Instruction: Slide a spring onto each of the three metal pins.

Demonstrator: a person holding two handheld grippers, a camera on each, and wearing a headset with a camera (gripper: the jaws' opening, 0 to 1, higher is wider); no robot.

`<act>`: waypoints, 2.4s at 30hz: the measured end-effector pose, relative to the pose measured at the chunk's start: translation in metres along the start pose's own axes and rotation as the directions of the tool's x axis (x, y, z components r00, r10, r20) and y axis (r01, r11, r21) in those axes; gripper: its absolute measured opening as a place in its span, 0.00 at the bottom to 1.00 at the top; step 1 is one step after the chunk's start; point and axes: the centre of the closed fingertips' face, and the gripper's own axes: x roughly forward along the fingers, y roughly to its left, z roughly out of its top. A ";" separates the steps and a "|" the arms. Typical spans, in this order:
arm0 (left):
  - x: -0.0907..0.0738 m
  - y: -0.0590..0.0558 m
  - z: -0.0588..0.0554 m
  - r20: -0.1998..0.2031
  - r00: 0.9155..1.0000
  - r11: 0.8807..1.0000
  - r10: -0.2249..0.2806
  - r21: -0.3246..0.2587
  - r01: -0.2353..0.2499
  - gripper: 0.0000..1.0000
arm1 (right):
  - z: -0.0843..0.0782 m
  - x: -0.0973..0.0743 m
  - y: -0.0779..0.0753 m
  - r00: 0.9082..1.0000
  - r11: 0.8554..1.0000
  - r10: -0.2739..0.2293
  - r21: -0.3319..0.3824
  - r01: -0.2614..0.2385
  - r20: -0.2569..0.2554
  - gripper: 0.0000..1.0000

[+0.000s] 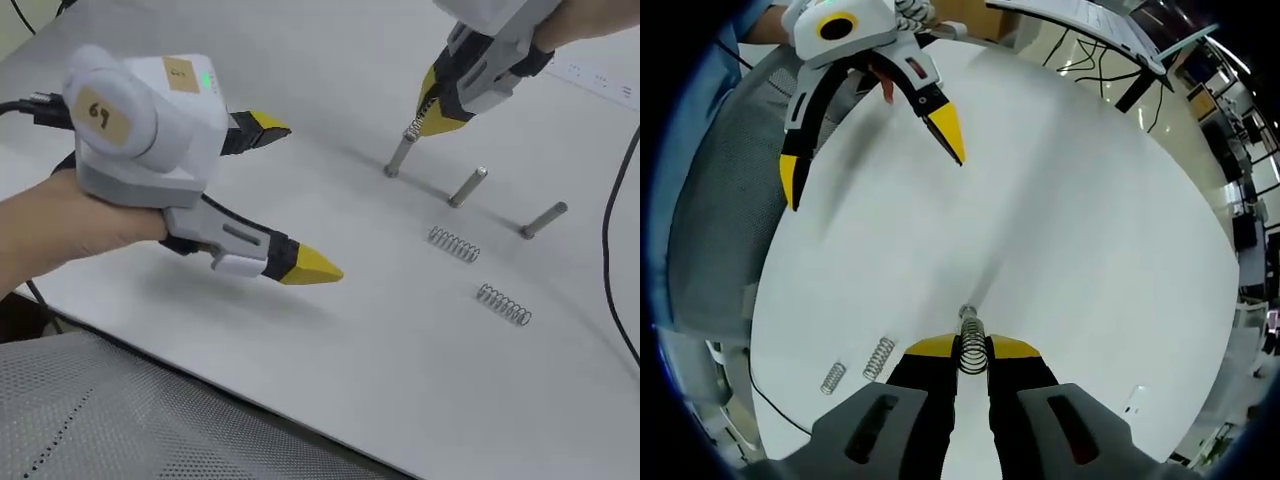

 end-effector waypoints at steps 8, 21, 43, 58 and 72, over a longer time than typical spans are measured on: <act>0.000 0.000 -0.001 -0.003 1.000 1.000 0.000 -0.001 0.000 0.90 | 0.001 0.004 0.004 1.000 1.000 0.018 0.005 -0.018 0.001 0.08; -0.001 0.001 -0.001 -0.003 1.000 1.000 0.004 -0.007 -0.004 0.88 | 0.004 0.020 0.005 0.999 0.999 0.036 -0.003 -0.036 -0.004 0.08; -0.002 0.003 -0.002 -0.003 1.000 1.000 0.004 -0.014 -0.004 0.86 | 0.002 0.049 -0.001 0.997 0.998 0.065 -0.018 -0.066 -0.042 0.08; -0.002 0.003 -0.002 -0.003 1.000 1.000 0.003 -0.016 -0.003 0.86 | -0.003 0.055 0.005 0.996 0.997 0.070 -0.023 -0.072 -0.062 0.08; -0.001 0.001 -0.003 -0.008 1.000 1.000 -0.001 -0.012 0.001 0.85 | -0.003 0.056 0.008 0.995 0.997 0.075 -0.012 -0.075 -0.063 0.09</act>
